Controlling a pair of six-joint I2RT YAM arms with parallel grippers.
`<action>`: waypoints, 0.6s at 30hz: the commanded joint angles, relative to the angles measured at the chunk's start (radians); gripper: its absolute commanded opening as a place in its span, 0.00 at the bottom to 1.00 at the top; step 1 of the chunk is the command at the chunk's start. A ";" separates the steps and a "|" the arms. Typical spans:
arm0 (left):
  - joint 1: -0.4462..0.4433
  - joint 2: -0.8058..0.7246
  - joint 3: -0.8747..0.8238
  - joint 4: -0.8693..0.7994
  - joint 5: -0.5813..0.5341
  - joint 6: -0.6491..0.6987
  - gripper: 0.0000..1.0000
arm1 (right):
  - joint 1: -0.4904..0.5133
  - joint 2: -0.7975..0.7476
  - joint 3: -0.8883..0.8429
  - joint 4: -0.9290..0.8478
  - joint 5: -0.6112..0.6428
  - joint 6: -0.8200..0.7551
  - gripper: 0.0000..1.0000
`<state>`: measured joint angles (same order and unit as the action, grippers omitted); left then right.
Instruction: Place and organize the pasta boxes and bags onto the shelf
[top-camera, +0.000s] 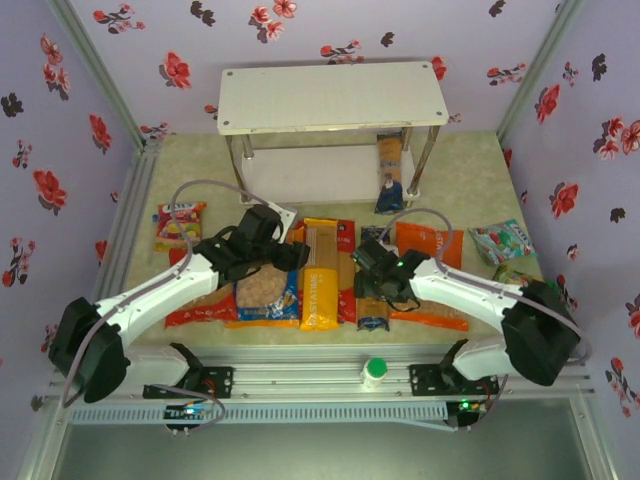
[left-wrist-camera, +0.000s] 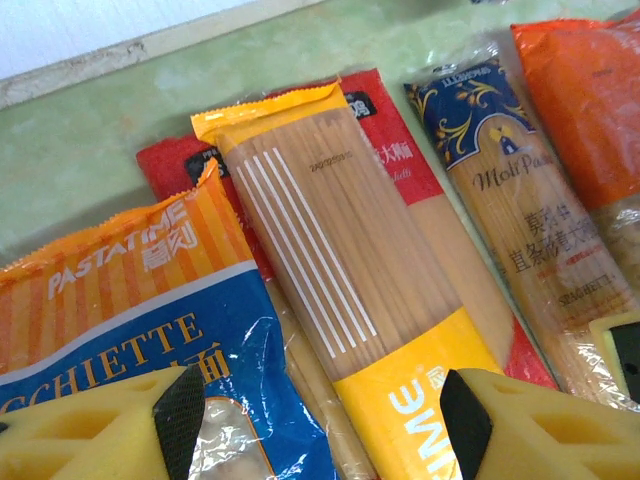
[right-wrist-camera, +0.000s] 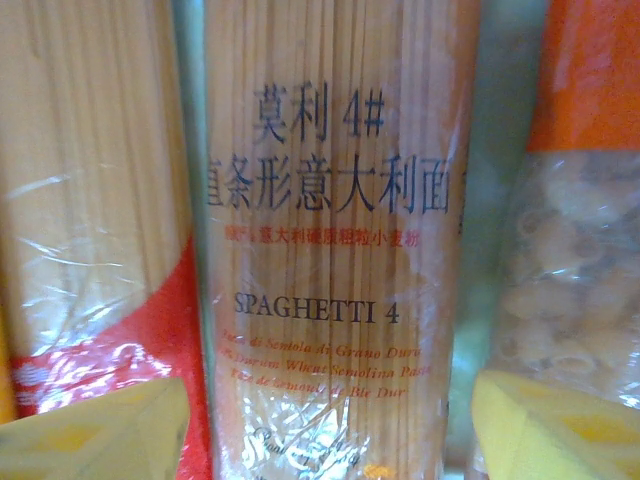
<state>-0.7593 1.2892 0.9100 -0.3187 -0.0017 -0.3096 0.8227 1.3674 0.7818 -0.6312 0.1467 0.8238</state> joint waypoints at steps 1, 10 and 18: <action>0.002 0.016 0.003 -0.009 0.013 -0.016 0.68 | 0.006 0.050 -0.006 0.041 -0.014 0.027 0.76; 0.009 0.039 0.002 -0.003 0.015 -0.001 0.68 | 0.002 0.117 0.012 0.006 0.021 0.028 0.81; 0.030 0.035 0.003 -0.002 0.016 0.009 0.68 | 0.001 0.164 0.021 0.074 -0.067 0.017 0.85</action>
<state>-0.7391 1.3212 0.9100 -0.3180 0.0029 -0.3084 0.8227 1.5051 0.7830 -0.5789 0.1184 0.8234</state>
